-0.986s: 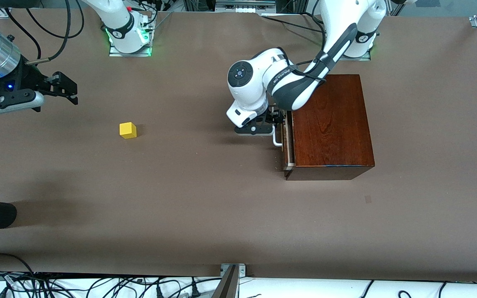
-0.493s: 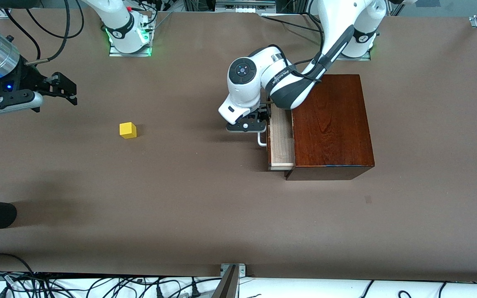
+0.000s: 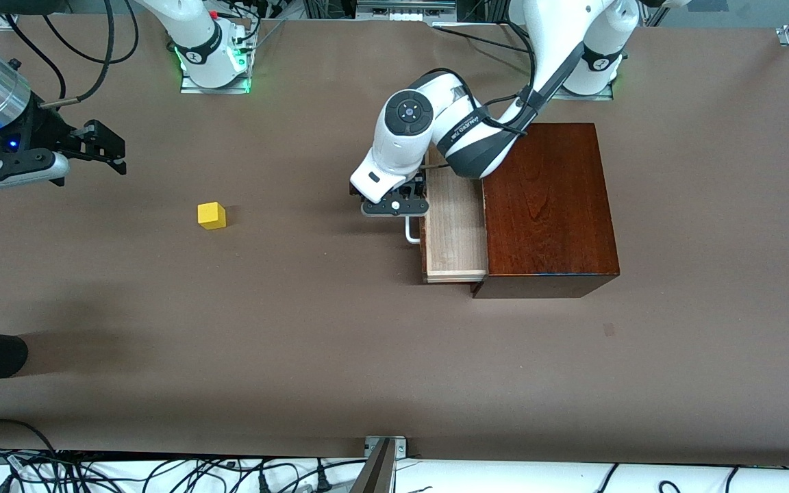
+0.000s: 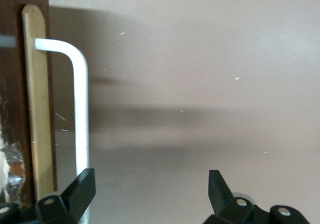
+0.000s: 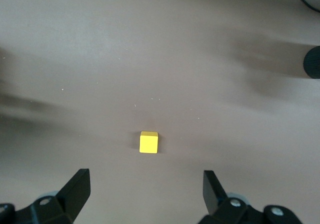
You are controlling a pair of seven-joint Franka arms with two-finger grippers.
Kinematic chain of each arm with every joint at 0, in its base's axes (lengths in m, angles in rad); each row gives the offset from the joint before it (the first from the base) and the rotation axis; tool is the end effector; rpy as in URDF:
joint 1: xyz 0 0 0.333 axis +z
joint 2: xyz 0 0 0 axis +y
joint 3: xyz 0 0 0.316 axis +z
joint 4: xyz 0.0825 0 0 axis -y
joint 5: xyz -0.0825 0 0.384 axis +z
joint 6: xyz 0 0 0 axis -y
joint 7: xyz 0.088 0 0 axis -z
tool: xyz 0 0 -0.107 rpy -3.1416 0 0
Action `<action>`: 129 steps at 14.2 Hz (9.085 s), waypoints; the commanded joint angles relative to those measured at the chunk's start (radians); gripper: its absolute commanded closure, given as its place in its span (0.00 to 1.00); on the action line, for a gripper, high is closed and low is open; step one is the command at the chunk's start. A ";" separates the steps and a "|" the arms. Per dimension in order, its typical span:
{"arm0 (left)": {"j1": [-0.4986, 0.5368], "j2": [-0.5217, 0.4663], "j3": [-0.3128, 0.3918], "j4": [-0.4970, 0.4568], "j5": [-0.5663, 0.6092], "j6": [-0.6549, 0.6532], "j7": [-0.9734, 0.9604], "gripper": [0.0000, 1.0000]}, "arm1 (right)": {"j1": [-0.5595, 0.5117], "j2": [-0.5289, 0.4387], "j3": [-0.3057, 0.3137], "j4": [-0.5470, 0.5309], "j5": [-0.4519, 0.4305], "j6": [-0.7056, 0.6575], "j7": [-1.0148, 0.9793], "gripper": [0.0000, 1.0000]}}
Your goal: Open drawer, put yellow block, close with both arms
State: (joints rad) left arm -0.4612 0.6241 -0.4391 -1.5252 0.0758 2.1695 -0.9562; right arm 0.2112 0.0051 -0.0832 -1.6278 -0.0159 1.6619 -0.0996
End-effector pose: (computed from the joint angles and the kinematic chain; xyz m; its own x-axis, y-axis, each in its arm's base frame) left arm 0.4824 -0.5202 0.3276 0.9901 0.0889 -0.1082 0.1063 -0.9803 0.1667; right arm 0.5591 0.0705 0.6027 0.9735 0.2270 0.0272 0.2265 -0.9738 0.0191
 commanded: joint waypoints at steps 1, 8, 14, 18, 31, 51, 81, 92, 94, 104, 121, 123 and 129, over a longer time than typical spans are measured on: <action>-0.002 -0.023 0.002 0.036 -0.017 -0.014 -0.009 0.00 | -0.013 0.006 0.005 0.016 -0.003 -0.005 0.003 0.00; 0.133 -0.257 0.014 0.039 0.010 -0.417 0.007 0.00 | -0.009 0.030 0.003 0.017 0.001 -0.004 0.003 0.00; 0.340 -0.297 0.014 0.210 0.085 -0.762 0.320 0.00 | -0.006 0.033 0.007 -0.004 -0.015 -0.025 0.067 0.00; 0.488 -0.314 0.013 0.266 0.085 -0.873 0.601 0.00 | -0.009 0.078 0.005 -0.090 -0.004 0.036 0.064 0.00; 0.558 -0.759 0.303 -0.289 0.018 -0.445 0.922 0.00 | -0.007 0.165 0.007 -0.656 0.077 0.751 0.075 0.00; 0.481 -0.630 0.372 -0.107 -0.037 -0.516 1.007 0.00 | -0.003 0.291 0.036 -0.804 0.106 1.059 0.150 0.72; 0.483 -0.607 0.362 -0.105 -0.047 -0.505 1.008 0.00 | 0.529 0.370 0.099 0.227 -0.022 0.147 0.000 1.00; 0.489 -0.596 0.362 -0.105 -0.053 -0.505 1.010 0.00 | 0.752 0.710 0.096 0.552 -0.120 0.193 -0.226 1.00; 0.492 -0.597 0.364 -0.105 -0.053 -0.505 1.010 0.00 | 0.778 0.725 0.096 0.552 -0.136 0.223 -0.224 1.00; 0.501 -0.597 0.361 -0.104 -0.053 -0.505 1.010 0.00 | 0.800 0.809 0.089 0.552 -0.193 0.384 -0.353 1.00; 0.493 -0.600 0.362 -0.104 -0.053 -0.508 1.008 0.00 | 0.771 0.862 0.089 0.543 -0.190 0.410 -0.468 0.88; 0.492 -0.600 0.361 -0.104 -0.053 -0.508 1.008 0.00 | 0.771 0.863 0.089 0.543 -0.190 0.411 -0.480 0.24; 0.495 -0.598 0.362 -0.104 -0.053 -0.508 1.005 0.00 | 0.764 0.843 0.092 0.549 -0.177 0.397 -0.474 0.00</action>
State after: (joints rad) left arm 0.0266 0.0148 -0.0776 -1.6578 0.0590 1.6780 0.0264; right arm 0.9803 0.8528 -0.0003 -1.1019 -0.1938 2.0782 -0.5636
